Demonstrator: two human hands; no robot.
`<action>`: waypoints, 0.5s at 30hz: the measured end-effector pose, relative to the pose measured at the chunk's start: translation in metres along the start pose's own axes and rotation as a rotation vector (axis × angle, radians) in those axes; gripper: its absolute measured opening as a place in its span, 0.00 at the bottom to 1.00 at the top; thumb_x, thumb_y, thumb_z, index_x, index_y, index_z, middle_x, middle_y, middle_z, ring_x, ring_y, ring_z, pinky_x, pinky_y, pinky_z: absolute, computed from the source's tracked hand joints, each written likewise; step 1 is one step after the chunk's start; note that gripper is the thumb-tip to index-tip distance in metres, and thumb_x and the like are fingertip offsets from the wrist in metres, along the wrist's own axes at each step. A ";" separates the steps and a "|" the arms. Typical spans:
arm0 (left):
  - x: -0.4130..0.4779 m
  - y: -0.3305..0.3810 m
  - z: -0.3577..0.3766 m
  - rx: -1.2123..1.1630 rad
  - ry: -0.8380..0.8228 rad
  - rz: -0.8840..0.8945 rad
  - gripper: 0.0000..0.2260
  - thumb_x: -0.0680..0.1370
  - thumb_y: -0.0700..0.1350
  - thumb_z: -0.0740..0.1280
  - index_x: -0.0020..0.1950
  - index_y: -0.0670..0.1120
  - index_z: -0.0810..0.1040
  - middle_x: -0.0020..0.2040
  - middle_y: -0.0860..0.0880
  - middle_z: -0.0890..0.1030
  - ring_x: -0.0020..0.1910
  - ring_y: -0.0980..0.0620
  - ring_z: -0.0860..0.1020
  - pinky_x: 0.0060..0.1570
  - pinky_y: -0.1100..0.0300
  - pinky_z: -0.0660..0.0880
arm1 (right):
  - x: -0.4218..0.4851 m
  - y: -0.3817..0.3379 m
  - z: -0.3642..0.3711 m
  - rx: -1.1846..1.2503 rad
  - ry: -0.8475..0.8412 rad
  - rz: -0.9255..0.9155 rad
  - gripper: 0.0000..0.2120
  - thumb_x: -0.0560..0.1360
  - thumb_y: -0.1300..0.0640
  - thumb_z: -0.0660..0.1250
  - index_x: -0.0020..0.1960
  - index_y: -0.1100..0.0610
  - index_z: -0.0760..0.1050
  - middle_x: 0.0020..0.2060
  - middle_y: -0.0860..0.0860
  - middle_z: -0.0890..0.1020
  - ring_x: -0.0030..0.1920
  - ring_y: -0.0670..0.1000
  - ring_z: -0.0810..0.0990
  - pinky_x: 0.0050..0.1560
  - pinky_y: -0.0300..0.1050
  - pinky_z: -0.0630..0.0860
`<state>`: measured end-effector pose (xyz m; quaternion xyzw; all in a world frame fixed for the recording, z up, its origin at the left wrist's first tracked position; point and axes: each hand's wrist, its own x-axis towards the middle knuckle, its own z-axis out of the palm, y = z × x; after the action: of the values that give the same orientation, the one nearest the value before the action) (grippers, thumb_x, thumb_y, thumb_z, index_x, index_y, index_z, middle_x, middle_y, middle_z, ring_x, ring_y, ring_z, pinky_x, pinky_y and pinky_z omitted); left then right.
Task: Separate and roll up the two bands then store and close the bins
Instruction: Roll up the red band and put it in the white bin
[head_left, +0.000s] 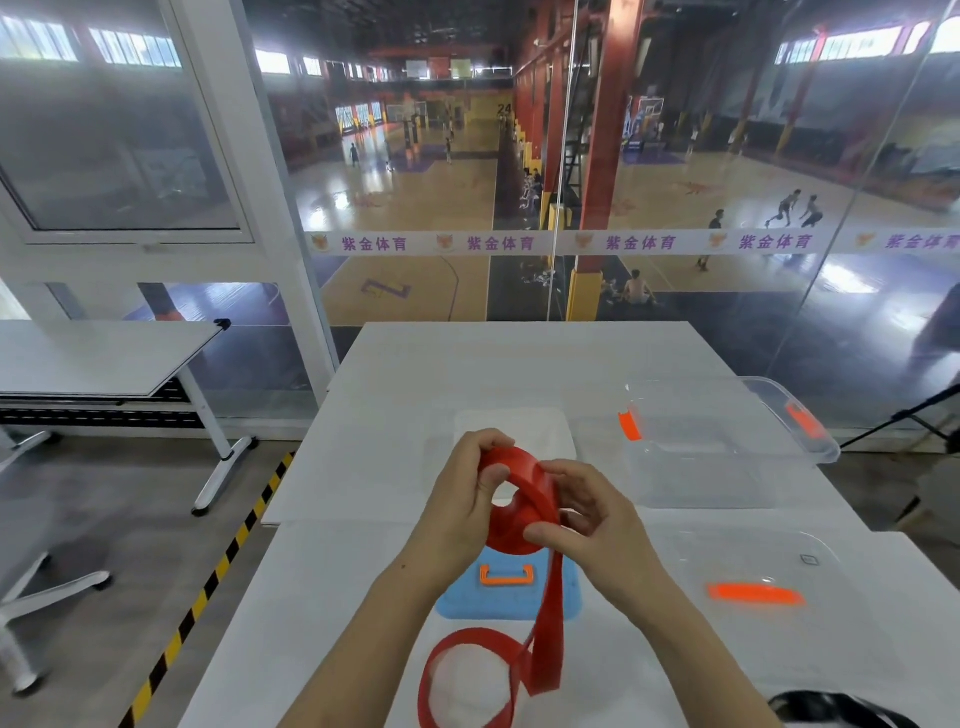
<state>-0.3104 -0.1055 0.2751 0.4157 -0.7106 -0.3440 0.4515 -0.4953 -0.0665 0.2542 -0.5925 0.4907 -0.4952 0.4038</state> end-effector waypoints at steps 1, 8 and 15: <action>0.000 -0.001 0.000 -0.012 0.013 -0.013 0.09 0.85 0.50 0.58 0.60 0.64 0.69 0.57 0.64 0.75 0.60 0.61 0.75 0.58 0.70 0.71 | 0.001 0.001 -0.001 -0.006 -0.020 0.016 0.29 0.70 0.60 0.82 0.64 0.40 0.77 0.56 0.43 0.85 0.60 0.50 0.86 0.62 0.43 0.81; -0.002 0.002 -0.005 0.025 -0.037 -0.038 0.11 0.85 0.54 0.56 0.62 0.72 0.66 0.59 0.70 0.72 0.63 0.63 0.73 0.60 0.70 0.71 | 0.001 -0.003 -0.001 -0.127 0.011 0.049 0.24 0.72 0.54 0.81 0.58 0.33 0.77 0.51 0.33 0.86 0.55 0.39 0.85 0.54 0.31 0.80; -0.002 0.000 -0.014 0.226 -0.273 0.016 0.15 0.85 0.51 0.59 0.72 0.60 0.64 0.64 0.66 0.67 0.67 0.65 0.69 0.63 0.66 0.73 | 0.000 -0.009 -0.011 -0.110 0.013 0.041 0.21 0.74 0.56 0.79 0.64 0.42 0.81 0.54 0.41 0.87 0.57 0.45 0.86 0.62 0.44 0.82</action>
<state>-0.2969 -0.1050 0.2792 0.4077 -0.8028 -0.3115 0.3037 -0.5041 -0.0643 0.2649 -0.6003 0.5317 -0.4630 0.3775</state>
